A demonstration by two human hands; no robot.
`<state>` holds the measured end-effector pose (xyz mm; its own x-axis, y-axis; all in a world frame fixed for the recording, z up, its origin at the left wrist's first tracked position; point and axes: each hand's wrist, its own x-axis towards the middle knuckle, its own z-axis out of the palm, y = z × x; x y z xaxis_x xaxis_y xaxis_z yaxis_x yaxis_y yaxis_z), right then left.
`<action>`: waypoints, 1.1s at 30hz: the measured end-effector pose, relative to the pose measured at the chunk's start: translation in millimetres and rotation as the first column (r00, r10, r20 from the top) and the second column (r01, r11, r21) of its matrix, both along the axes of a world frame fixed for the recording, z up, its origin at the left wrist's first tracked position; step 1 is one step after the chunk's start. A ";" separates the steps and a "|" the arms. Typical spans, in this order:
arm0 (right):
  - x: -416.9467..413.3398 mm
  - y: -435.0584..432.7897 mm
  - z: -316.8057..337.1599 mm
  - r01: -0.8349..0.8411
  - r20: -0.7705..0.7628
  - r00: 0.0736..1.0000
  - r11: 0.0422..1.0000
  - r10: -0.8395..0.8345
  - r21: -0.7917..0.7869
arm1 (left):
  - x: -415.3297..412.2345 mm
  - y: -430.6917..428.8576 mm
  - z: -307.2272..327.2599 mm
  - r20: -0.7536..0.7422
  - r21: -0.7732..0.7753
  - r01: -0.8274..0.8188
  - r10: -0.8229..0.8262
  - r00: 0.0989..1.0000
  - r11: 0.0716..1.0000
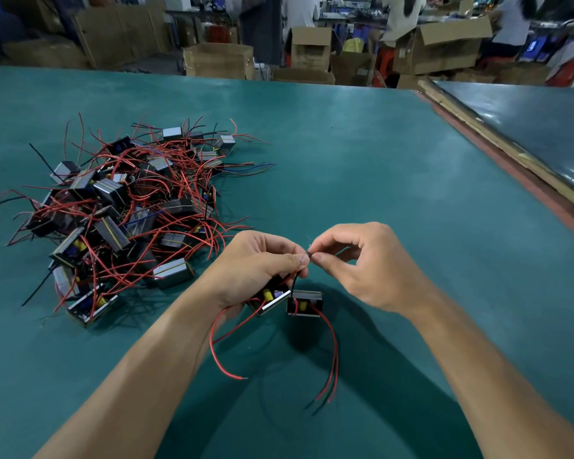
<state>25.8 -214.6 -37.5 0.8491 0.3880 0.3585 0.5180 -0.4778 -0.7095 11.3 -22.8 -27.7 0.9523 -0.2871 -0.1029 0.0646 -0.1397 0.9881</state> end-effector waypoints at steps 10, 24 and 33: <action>-4.6 4.4 0.0 -0.017 -0.053 0.998 0.998 0.019 0.052 | 0.0 4.2 1.8 0.061 0.072 0.009 -0.013 0.998 0.997; -4.5 2.8 15.6 0.134 -0.595 0.803 0.984 -0.037 0.119 | -4.4 -7.3 -6.7 0.522 0.352 -0.131 -0.078 0.850 0.927; -2.4 7.1 11.6 0.265 -0.630 0.774 0.937 -0.066 0.226 | 1.7 -4.1 -6.9 0.381 0.167 -0.218 0.141 0.914 0.961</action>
<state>23.3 -207.5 -25.9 0.9660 0.1848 -0.1806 -0.1339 -0.2400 -0.9615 13.1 -26.9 -34.6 0.9682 -0.1173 0.2211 -0.2489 -0.3584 0.8998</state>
